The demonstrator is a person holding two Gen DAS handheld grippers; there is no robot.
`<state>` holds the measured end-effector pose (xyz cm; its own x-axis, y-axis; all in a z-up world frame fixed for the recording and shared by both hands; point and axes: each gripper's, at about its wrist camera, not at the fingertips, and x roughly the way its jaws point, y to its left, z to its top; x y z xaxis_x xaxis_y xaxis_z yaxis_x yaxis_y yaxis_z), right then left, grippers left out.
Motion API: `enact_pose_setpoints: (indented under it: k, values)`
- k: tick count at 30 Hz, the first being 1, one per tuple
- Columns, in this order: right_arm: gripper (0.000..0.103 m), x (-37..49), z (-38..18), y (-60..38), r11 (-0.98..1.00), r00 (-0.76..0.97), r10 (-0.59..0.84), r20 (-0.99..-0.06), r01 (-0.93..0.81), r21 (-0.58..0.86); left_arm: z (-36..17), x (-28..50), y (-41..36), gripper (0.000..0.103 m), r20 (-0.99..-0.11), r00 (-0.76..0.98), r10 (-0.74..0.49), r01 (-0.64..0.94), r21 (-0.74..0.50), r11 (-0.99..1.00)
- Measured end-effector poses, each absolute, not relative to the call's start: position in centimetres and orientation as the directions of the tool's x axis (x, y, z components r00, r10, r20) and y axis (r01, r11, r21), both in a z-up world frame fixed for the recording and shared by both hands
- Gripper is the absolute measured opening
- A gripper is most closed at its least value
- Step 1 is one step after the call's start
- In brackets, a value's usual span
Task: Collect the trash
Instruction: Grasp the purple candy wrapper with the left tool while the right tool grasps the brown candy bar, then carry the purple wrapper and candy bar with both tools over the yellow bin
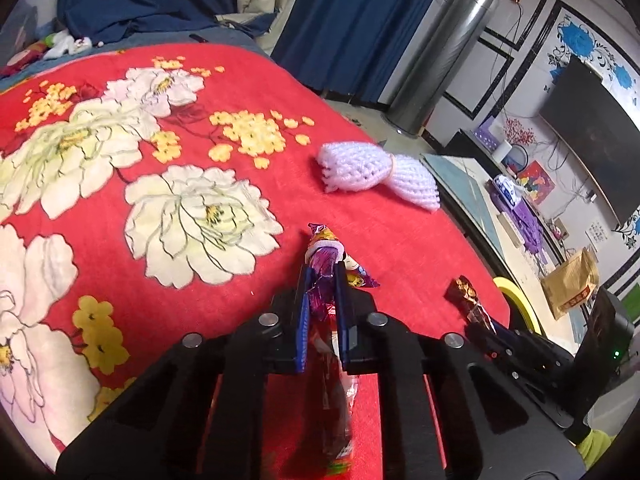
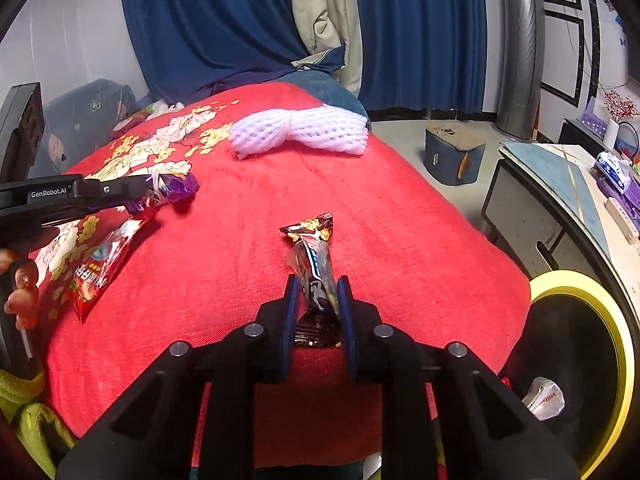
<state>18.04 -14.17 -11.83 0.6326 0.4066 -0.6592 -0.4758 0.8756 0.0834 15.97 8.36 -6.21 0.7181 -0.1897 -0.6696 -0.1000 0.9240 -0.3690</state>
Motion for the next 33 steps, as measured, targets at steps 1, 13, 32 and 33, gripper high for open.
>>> enact_pose_setpoints:
  k: [1,13,32,33]
  values:
    - [0.019,18.0,-11.8,-14.2,0.876,0.632,0.408,-0.658,-0.475,0.086,-6.0,15.9,8.5,0.006,-0.663,0.725,-0.186,-0.100,-0.368,0.924]
    - [0.019,17.4,-9.5,-15.2,0.870,0.654,0.436,-0.618,-0.482,0.103,-3.2,15.1,7.0,0.006,-0.595,0.782,-0.186,-0.031,-0.335,0.942]
    - [0.019,15.6,-5.6,-20.5,0.890,0.721,0.429,-0.545,-0.442,0.115,-1.0,14.4,-1.3,0.006,-0.540,0.786,-0.302,0.178,-0.270,0.946]
    - [0.019,15.5,-5.4,-20.9,0.893,0.727,0.423,-0.541,-0.437,0.112,-0.9,14.5,-1.9,0.006,-0.538,0.783,-0.311,0.191,-0.267,0.945]
